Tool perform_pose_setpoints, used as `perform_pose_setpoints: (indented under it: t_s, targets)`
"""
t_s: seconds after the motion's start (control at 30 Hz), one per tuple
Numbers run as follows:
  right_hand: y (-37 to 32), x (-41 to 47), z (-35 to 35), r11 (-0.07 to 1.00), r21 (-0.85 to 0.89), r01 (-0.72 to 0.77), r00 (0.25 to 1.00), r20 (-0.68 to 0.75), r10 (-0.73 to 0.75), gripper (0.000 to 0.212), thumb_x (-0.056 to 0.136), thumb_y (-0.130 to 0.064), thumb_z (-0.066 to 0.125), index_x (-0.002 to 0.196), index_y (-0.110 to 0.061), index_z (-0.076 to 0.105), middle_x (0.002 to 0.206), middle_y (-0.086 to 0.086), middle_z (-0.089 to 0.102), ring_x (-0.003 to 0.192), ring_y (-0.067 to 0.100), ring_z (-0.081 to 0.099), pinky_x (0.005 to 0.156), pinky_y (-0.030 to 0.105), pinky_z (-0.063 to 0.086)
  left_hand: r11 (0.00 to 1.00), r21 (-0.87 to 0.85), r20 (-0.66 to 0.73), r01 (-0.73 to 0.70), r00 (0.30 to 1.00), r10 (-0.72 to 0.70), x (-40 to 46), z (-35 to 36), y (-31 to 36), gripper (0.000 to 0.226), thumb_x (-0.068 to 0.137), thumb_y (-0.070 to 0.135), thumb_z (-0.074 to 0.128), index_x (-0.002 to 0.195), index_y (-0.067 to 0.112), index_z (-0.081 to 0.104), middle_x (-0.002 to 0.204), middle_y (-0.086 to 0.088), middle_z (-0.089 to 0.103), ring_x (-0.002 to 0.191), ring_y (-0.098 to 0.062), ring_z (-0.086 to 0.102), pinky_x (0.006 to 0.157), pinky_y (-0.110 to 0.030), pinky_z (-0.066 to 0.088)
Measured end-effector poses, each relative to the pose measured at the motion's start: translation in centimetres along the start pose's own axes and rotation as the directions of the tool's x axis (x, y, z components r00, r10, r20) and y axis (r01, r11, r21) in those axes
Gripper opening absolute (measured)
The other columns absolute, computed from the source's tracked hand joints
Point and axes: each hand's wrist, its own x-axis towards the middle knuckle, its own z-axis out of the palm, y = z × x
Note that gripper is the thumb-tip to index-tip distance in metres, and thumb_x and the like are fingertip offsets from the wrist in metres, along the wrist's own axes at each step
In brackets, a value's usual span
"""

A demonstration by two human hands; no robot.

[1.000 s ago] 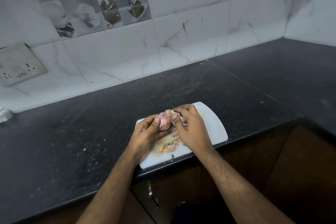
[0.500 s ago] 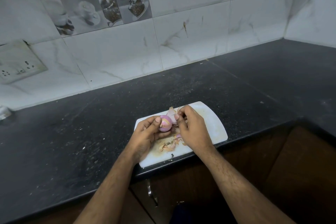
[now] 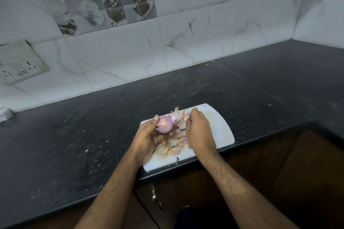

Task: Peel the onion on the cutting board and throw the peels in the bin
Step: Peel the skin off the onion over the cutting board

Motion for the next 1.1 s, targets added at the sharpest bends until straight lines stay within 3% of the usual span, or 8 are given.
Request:
perform_pose_setpoints:
  t_s: [0.1,0.23,0.37,0.53,0.67,0.87,0.97,1.1]
  targets:
    - [0.1,0.3,0.1,0.999,0.035,0.003,1.000,0.030,-0.004,0.014,0.101,-0.007,0.052,0.096,-0.019,0.049,0.091,-0.006,0.055,0.077,0.009,0.053,0.063,0.030,0.049,0.999,0.034,-0.033,-0.014,0.999,0.015,0.0,0.1,-0.2,0.051,0.102,0.041,0.050,0.109,-0.005,0.072,0.089,-0.019,0.079,0.061,-0.014,0.069,0.046,-0.021,0.050]
    - [0.4,0.1,0.2,0.992,0.092,0.092,0.990,0.095,-0.101,0.033,0.097,-0.005,0.059,0.124,-0.023,0.057,0.122,-0.009,0.052,0.102,0.008,0.058,0.086,0.031,0.057,0.995,0.095,-0.019,-0.033,0.999,0.035,0.3,0.0,-0.6,0.049,0.105,0.039,0.052,0.116,-0.007,0.064,0.091,-0.020,0.076,0.067,-0.017,0.069,0.045,-0.021,0.046]
    - [0.5,-0.3,-0.4,0.949,0.232,0.214,0.974,0.027,-0.227,0.035,0.091,-0.001,0.053,0.117,-0.022,0.065,0.117,-0.014,0.052,0.106,0.005,0.055,0.086,0.023,0.051,0.993,0.099,-0.021,-0.064,0.998,0.066,0.4,0.0,-0.7,0.040,0.102,0.038,0.055,0.118,0.001,0.059,0.091,-0.019,0.075,0.064,-0.019,0.068,0.043,-0.021,0.042]
    - [0.3,-0.6,-0.9,0.913,0.327,0.243,0.960,0.053,-0.275,0.028,0.104,-0.032,0.053,0.128,-0.023,0.064,0.120,-0.014,0.060,0.107,0.000,0.060,0.090,0.015,0.049,0.990,0.127,0.000,-0.056,0.998,0.056,0.5,-0.1,-0.8,0.038,0.104,0.038,0.054,0.116,0.002,0.059,0.087,-0.016,0.073,0.065,-0.021,0.067,0.045,-0.023,0.046]
    - [0.6,0.0,-0.2,0.952,0.231,0.200,0.965,0.120,-0.232,0.015,0.104,-0.021,0.054,0.097,-0.022,0.067,0.093,-0.008,0.064,0.086,0.005,0.060,0.078,0.024,0.048,0.988,0.147,0.010,-0.047,0.999,0.046,0.4,0.0,-0.8,0.045,0.105,0.036,0.053,0.117,-0.007,0.059,0.085,-0.019,0.073,0.058,-0.021,0.063,0.045,-0.024,0.048]
    - [-0.2,-0.3,0.5,0.996,0.064,0.070,0.973,0.215,-0.082,0.022,0.101,-0.023,0.040,0.083,-0.030,0.051,0.091,-0.012,0.052,0.078,0.007,0.054,0.069,0.038,0.051,0.988,0.150,0.022,-0.032,0.999,0.029,0.5,0.2,-0.7,0.033,0.104,0.031,0.057,0.109,-0.001,0.060,0.086,-0.023,0.073,0.056,-0.022,0.063,0.047,-0.024,0.050]
    - [-0.7,-0.6,0.4,0.995,-0.049,0.089,0.969,0.237,-0.075,0.014,0.101,-0.023,0.046,0.089,-0.029,0.048,0.096,-0.011,0.049,0.085,0.009,0.053,0.073,0.035,0.050,0.989,0.149,0.038,-0.015,0.999,0.009,0.6,0.3,-0.6,0.030,0.103,0.033,0.059,0.108,0.003,0.059,0.086,-0.022,0.071,0.057,-0.021,0.061,0.049,-0.024,0.051]
    - [-1.3,-0.9,-0.1,0.994,-0.047,0.096,0.966,0.247,-0.081,0.004,0.103,-0.024,0.049,0.101,-0.022,0.052,0.107,-0.005,0.050,0.099,0.012,0.054,0.080,0.035,0.049,0.985,0.173,0.044,-0.008,0.999,0.000,0.7,0.4,-0.7,0.035,0.100,0.039,0.062,0.109,0.005,0.060,0.082,-0.014,0.066,0.056,-0.015,0.053,0.047,-0.023,0.048]
